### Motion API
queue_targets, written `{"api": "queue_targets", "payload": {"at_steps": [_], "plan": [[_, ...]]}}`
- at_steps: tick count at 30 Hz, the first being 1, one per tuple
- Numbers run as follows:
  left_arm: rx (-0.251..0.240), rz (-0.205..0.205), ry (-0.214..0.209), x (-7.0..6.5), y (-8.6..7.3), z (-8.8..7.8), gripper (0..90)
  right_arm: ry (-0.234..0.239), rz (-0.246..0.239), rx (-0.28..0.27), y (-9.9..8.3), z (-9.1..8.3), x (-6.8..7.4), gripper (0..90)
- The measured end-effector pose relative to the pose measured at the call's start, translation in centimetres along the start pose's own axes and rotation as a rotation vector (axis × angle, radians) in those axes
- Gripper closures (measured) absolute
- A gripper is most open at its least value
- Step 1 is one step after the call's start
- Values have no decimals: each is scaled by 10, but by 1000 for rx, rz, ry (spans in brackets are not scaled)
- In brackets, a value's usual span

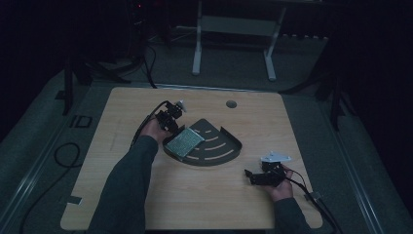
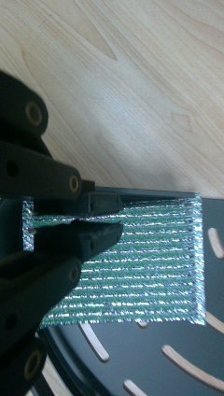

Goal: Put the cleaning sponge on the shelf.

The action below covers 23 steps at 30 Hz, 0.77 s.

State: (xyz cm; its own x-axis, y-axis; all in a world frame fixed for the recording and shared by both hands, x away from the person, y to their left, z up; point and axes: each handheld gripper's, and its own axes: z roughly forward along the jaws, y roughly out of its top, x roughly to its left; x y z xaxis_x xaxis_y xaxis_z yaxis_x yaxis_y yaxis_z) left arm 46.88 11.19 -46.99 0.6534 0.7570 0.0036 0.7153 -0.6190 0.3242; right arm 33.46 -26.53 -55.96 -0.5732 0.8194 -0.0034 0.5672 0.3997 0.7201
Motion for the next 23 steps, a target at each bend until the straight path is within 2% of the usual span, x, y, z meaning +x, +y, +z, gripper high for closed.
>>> {"api": "queue_targets", "payload": {"at_steps": [1, 2, 7, 12, 15, 17, 20, 23], "plan": [[-26, -13, -17, 1, -1, -5, 798, 0, 0, 0, 0, 0, 0, 136], [-30, -12, -17, 2, -1, -7, 762, 0, 0, 0, 0, 0, 0, 136], [-65, -21, -25, 6, -6, -17, 701, 0, -1, 0, 0, 0, 0, 136], [-69, -45, -27, 13, -15, -24, 649, 0, -1, 0, 0, 0, 0, 136], [-99, -74, -43, 18, -23, -29, 641, 0, 0, 0, 0, 0, 0, 136], [-98, -81, -32, 20, -28, -33, 622, 0, 0, 0, 0, 0, 0, 136], [-139, -114, -47, 26, -40, -41, 609, 0, 0, 0, 0, 0, 0, 136], [-143, -137, -18, 30, -52, -49, 583, 0, 0, 0, 0, 0, 0, 136]]}}
